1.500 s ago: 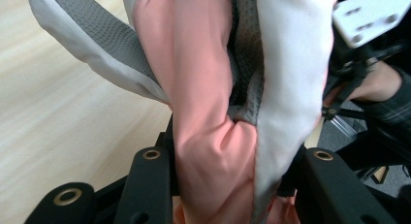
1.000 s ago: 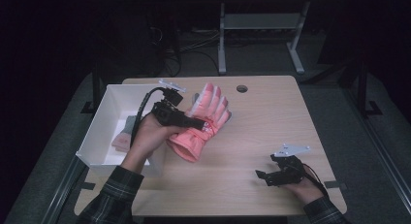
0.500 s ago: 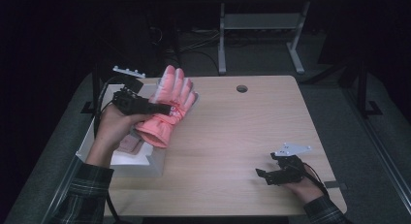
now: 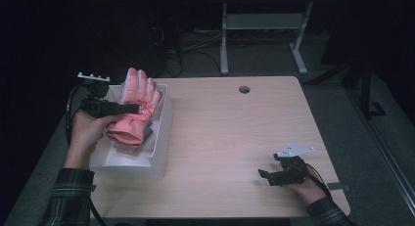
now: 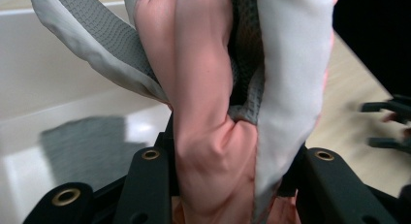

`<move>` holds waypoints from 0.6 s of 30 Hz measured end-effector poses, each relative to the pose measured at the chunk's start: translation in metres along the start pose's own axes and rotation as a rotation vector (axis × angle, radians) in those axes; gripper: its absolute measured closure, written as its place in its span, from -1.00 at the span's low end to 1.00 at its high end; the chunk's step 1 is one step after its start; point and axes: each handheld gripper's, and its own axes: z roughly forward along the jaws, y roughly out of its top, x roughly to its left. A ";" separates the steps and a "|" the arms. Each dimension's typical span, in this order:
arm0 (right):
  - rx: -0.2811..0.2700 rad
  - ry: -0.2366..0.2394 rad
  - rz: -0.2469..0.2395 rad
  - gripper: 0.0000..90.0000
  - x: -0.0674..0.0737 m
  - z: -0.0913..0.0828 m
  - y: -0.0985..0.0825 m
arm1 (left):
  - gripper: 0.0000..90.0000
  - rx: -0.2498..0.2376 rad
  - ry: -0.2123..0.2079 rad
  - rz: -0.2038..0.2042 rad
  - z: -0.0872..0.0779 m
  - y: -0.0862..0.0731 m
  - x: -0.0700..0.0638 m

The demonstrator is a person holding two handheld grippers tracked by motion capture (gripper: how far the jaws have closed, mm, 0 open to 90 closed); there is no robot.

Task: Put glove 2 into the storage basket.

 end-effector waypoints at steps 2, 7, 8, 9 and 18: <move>0.000 0.003 -0.004 -0.69 0.000 0.000 0.000 | 0.34 0.004 0.010 -0.022 0.006 -0.005 0.007; 0.003 0.003 -0.004 -0.69 0.001 0.000 0.000 | 0.34 0.048 0.023 -0.050 0.028 -0.017 0.020; 0.002 0.003 -0.001 -0.69 0.000 0.001 0.000 | 0.33 0.054 0.023 -0.060 0.034 -0.019 0.021; 0.001 0.003 -0.001 -0.69 0.000 0.001 0.000 | 0.33 0.062 0.021 -0.064 0.039 -0.020 0.023; 0.000 0.011 -0.002 -0.69 0.000 0.000 0.000 | 0.32 0.136 0.017 -0.098 0.081 -0.038 0.035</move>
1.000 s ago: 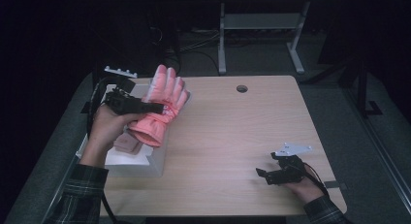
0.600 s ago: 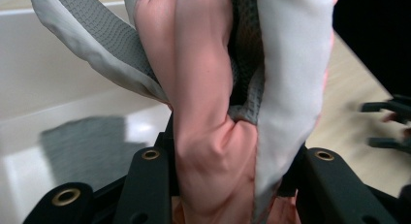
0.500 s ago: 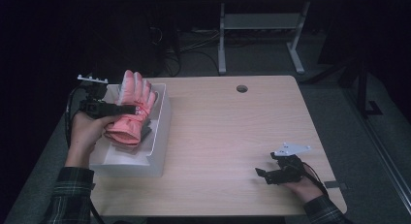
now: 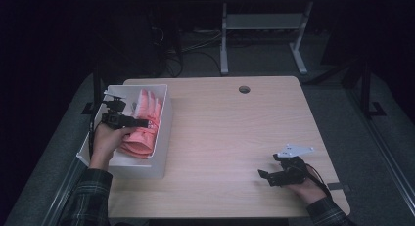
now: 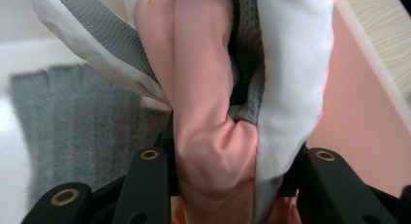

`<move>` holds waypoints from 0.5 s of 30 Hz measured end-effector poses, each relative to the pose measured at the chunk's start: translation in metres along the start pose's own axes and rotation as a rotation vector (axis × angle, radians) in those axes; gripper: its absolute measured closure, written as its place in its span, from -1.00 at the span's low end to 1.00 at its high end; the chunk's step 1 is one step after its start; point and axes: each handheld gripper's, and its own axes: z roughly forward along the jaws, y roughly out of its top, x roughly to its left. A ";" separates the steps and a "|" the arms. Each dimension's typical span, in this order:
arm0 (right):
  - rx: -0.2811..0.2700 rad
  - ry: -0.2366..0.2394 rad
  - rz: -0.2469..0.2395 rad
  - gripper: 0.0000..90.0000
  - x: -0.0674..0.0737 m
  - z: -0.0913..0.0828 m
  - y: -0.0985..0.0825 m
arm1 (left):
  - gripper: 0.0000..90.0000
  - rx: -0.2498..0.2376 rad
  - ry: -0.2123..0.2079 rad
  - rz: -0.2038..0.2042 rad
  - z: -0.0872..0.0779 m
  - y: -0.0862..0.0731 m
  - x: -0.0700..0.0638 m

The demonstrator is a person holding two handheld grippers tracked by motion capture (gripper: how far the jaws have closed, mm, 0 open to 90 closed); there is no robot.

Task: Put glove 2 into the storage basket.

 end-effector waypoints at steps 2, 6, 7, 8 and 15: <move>0.000 0.002 0.000 -0.69 0.000 0.000 0.000 | 0.32 0.017 -0.003 -0.011 0.009 -0.004 0.003; -0.002 0.002 -0.002 -0.69 0.000 0.000 0.000 | 0.30 0.039 -0.020 -0.037 0.023 -0.011 0.010; -0.002 0.002 -0.003 -0.69 -0.001 0.000 0.000 | 0.29 0.041 -0.028 -0.044 0.025 -0.012 0.011; -0.001 0.003 -0.001 -0.69 0.000 0.000 0.000 | 0.27 0.045 -0.032 -0.045 0.026 -0.013 0.012; 0.003 0.007 -0.002 -0.69 0.001 0.001 0.000 | -0.06 0.040 -0.045 -0.042 0.031 -0.016 0.016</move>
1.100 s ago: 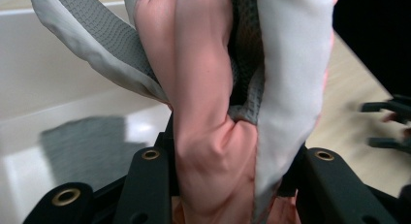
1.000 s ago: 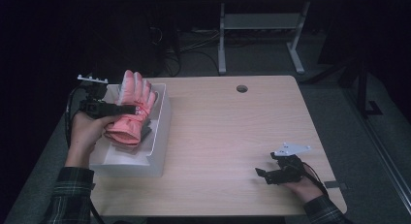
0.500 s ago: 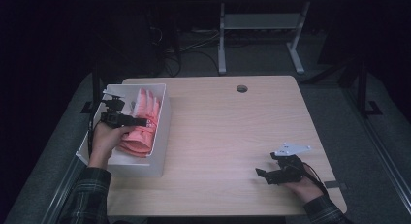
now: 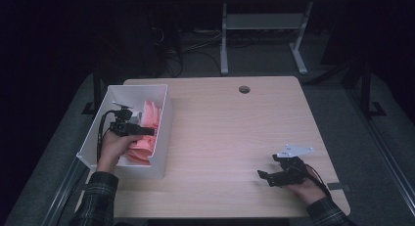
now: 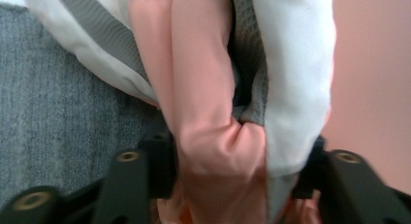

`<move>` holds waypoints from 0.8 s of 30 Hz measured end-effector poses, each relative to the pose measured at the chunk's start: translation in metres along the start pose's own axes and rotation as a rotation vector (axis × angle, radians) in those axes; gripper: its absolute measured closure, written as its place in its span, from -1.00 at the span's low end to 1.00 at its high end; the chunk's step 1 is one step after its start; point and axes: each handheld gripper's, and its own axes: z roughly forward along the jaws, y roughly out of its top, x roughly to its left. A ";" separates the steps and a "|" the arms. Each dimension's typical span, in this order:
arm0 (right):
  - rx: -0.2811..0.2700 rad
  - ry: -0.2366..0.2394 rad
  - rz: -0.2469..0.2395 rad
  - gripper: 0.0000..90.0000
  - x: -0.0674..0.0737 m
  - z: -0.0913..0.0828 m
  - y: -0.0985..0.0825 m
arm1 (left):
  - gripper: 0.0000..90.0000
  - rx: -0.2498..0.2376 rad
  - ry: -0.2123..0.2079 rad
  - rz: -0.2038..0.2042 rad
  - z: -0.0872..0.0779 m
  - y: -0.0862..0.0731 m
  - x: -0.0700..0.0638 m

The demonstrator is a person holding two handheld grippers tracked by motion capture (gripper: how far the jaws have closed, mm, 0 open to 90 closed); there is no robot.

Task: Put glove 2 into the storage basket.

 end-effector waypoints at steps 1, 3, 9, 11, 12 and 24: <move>0.000 -0.002 0.001 -0.69 0.000 0.000 0.000 | -0.16 -0.007 -0.001 0.009 -0.001 0.000 0.001; -0.004 -0.001 0.003 -0.69 0.000 -0.001 0.000 | -0.34 -0.021 0.012 0.021 -0.004 0.000 0.000; -0.006 0.001 0.002 -0.69 -0.001 0.000 0.000 | -0.59 -0.085 0.067 0.042 -0.027 0.008 -0.006; -0.007 0.001 0.001 -0.69 -0.001 0.000 0.000 | -0.60 -0.099 0.087 0.062 -0.036 0.011 -0.009; -0.007 0.002 0.002 -0.69 -0.001 0.000 0.000 | -0.60 -0.105 0.092 0.070 -0.041 0.013 -0.011; -0.006 0.009 0.001 -0.69 -0.003 -0.001 -0.001 | -0.61 -0.183 0.070 0.200 -0.073 0.031 -0.047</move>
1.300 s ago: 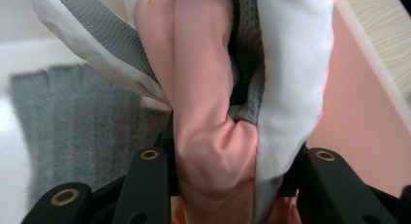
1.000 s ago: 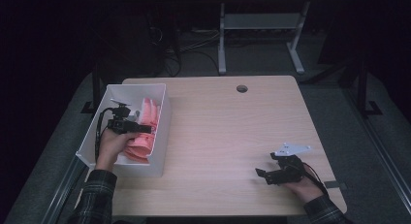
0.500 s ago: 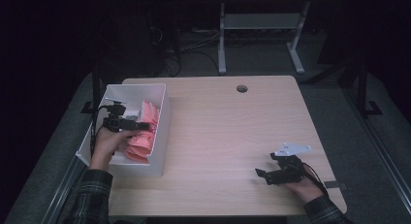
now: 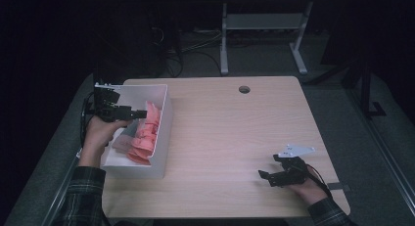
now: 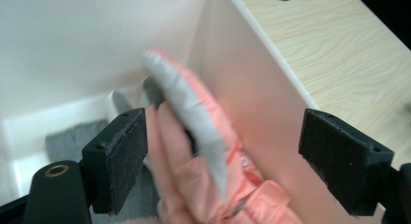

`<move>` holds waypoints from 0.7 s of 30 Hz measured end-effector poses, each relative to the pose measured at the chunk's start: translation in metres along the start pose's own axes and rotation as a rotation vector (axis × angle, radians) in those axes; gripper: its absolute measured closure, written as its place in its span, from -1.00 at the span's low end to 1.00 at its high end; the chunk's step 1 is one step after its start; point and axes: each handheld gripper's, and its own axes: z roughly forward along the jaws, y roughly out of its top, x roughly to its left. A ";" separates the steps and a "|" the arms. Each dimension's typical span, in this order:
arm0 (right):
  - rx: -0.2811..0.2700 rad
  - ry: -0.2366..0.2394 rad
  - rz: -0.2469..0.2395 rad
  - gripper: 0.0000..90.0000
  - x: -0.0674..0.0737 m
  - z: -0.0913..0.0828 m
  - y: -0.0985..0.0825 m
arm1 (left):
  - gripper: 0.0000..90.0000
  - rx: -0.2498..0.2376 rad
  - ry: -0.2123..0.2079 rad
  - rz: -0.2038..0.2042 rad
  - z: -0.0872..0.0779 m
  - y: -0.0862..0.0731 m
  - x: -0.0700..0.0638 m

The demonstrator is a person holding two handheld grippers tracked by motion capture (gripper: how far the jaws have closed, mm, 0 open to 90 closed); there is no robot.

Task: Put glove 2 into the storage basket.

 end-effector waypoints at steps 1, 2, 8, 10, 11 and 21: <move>-0.001 0.000 -0.001 -0.69 0.000 0.000 0.000 | -0.61 -0.005 -0.006 0.023 -0.002 0.003 -0.005; 0.001 0.000 -0.003 -0.69 0.000 0.001 0.001 | -0.61 -0.010 -0.009 0.036 -0.003 0.004 -0.008; 0.005 -0.001 -0.008 -0.69 0.002 0.002 0.001 | -0.62 -0.039 -0.049 0.105 -0.008 0.013 -0.033; 0.006 -0.002 -0.002 -0.69 0.002 0.002 0.001 | -0.62 -0.036 -0.061 0.137 -0.007 0.014 -0.044; 0.007 -0.003 -0.006 -0.69 0.002 0.002 0.001 | -0.62 -0.041 -0.067 0.142 -0.007 0.015 -0.048; 0.001 -0.003 -0.006 -0.69 0.002 0.001 0.001 | -0.62 -0.033 -0.128 0.225 0.013 0.016 -0.093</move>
